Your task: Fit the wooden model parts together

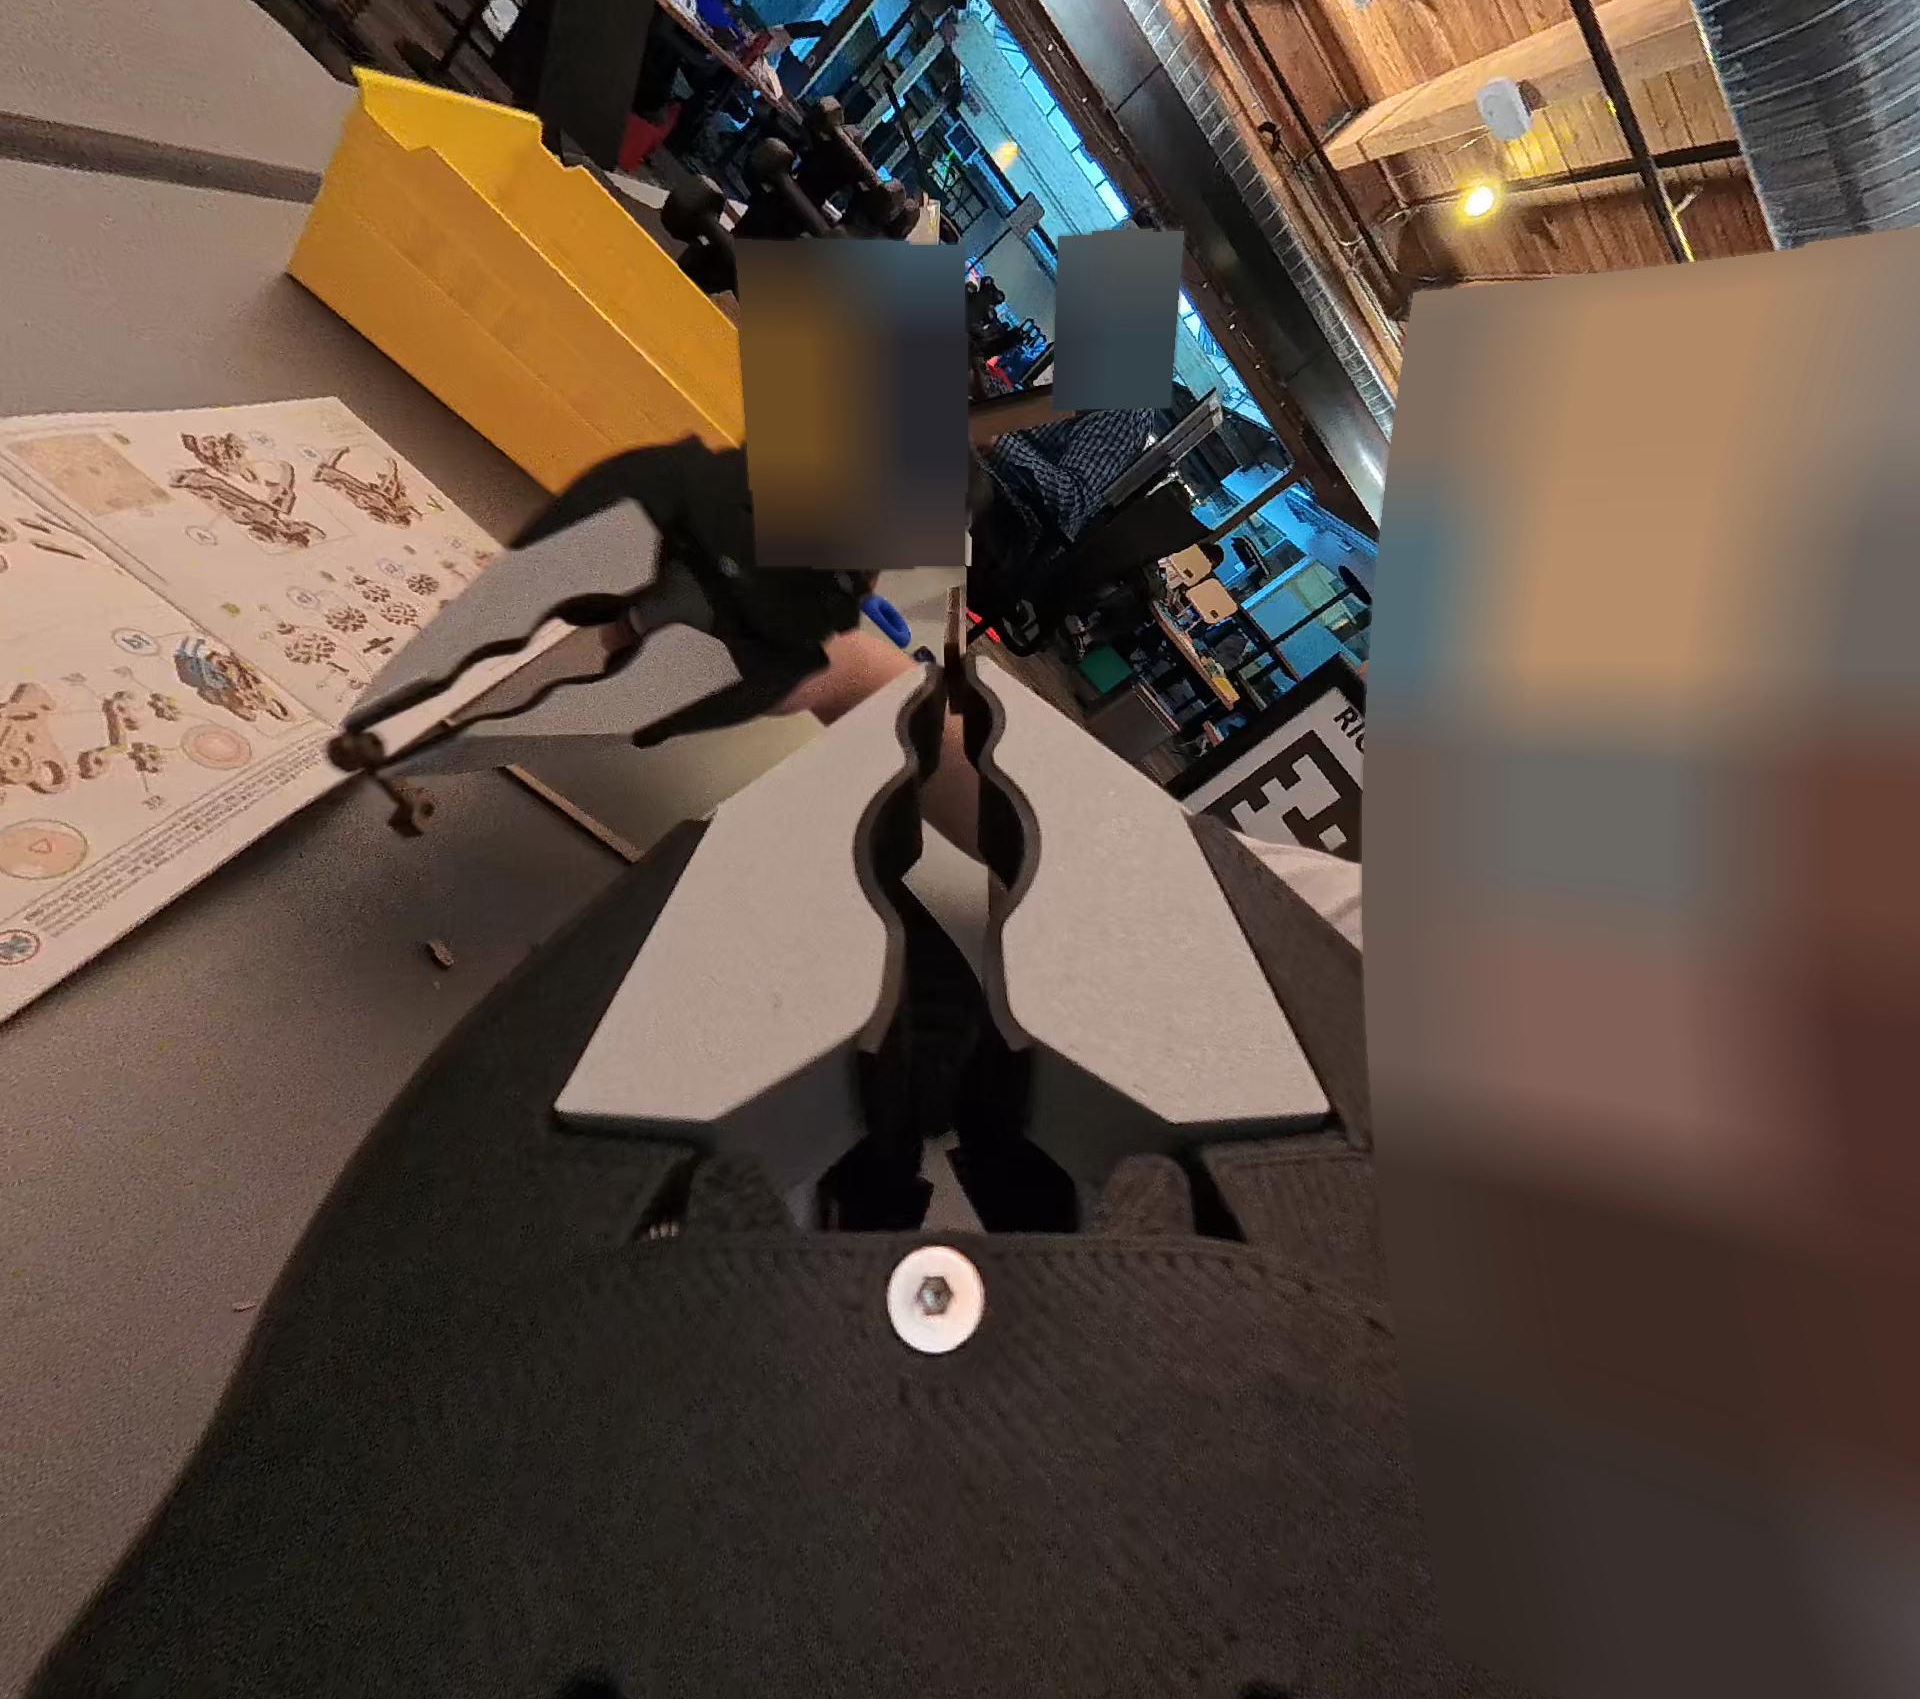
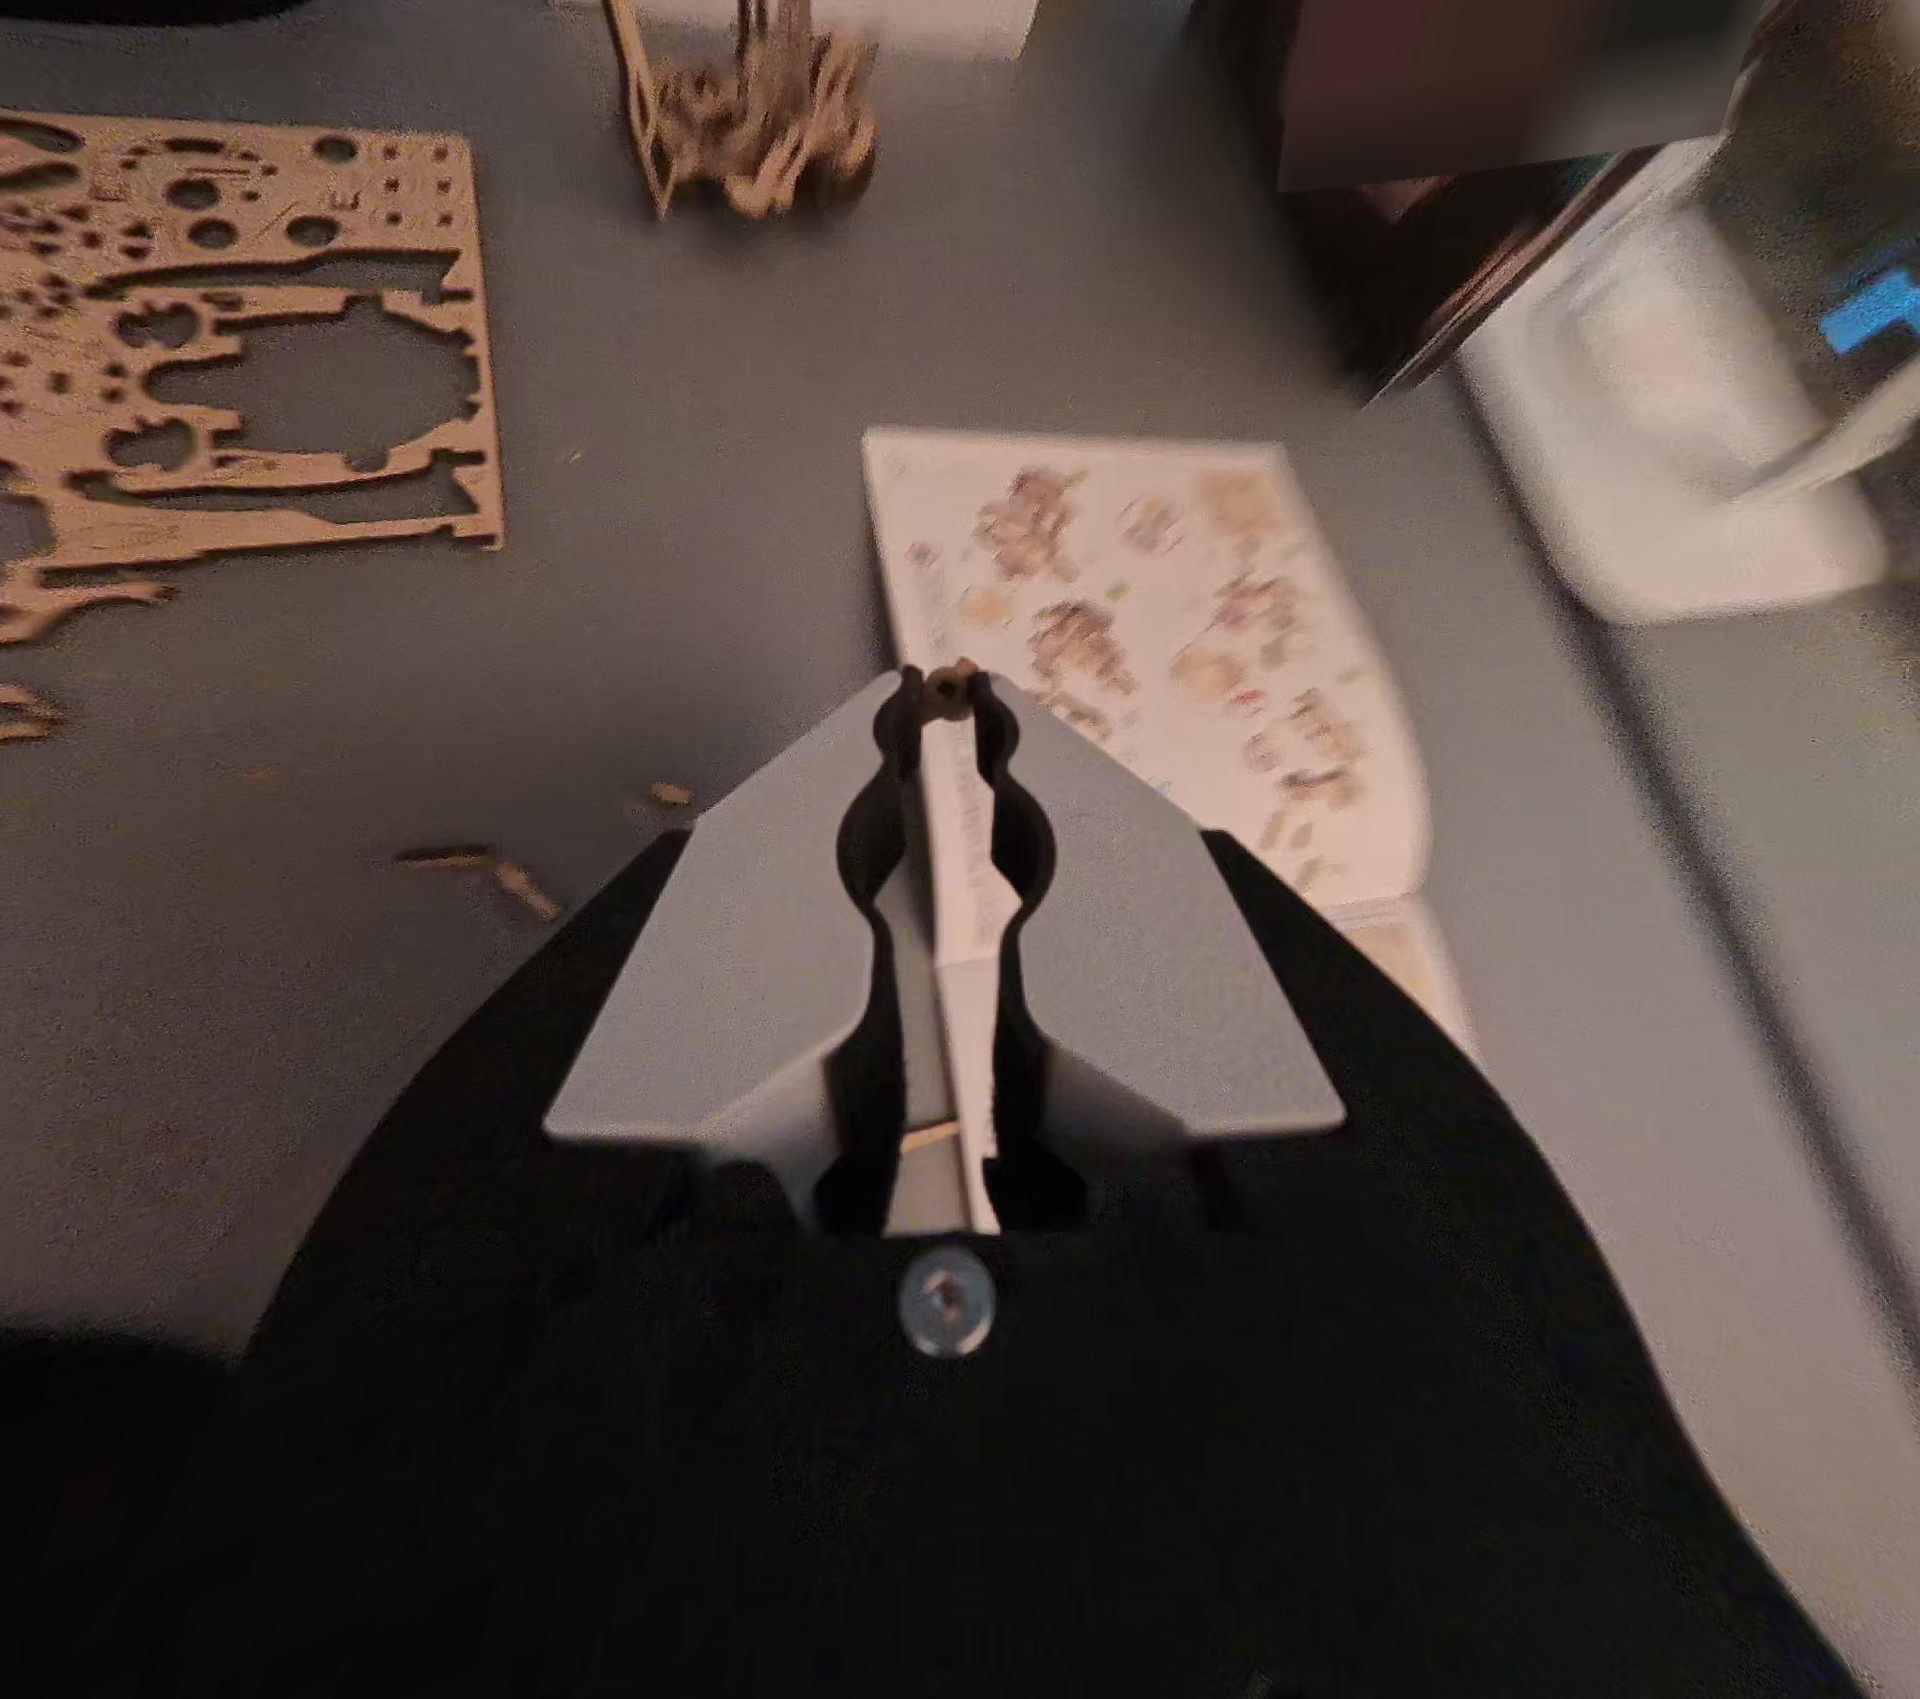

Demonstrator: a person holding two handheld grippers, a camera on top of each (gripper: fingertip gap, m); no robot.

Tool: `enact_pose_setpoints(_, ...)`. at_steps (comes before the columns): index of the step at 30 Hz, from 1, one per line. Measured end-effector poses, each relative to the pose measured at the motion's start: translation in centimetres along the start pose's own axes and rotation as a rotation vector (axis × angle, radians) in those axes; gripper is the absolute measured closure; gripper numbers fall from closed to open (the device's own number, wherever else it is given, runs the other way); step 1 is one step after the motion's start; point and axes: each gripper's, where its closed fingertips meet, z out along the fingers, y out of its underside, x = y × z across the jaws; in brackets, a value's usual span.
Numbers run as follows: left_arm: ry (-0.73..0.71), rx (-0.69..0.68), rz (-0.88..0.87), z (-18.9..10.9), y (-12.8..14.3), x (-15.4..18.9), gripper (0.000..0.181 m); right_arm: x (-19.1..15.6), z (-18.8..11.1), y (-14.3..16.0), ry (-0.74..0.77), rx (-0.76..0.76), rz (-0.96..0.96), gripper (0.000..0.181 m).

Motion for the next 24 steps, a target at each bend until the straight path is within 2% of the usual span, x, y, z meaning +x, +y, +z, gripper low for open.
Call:
enact_pose_setpoints(2,0.0,0.005,0.007,0.0,-0.1,0.1,0.181,-0.2,-1.2,-0.4,0.15,0.086,-0.195,0.175)
enact_pose_setpoints(6,-0.003,0.01,0.001,0.1,-0.1,-0.1,0.181,-1.3,-1.4,1.8,0.328,-0.005,-0.522,0.174)
enact_pose_setpoints(8,-0.006,0.01,0.0,0.2,0.0,-0.2,0.181,-1.7,-1.7,1.8,0.388,-0.01,-0.639,0.175)
enact_pose_setpoints(17,-0.017,0.007,0.0,0.6,0.4,-0.5,0.181,-4.3,-2.6,2.1,0.419,0.007,-0.72,0.174)
enact_pose_setpoints(21,-0.014,0.006,-0.005,0.6,0.4,-0.6,0.181,-5.8,-3.2,3.4,0.409,-0.034,-0.756,0.173)
enact_pose_setpoints(24,-0.011,0.009,-0.007,0.6,0.4,-0.5,0.181,-6.8,-3.9,3.9,0.373,-0.073,-0.768,0.179)
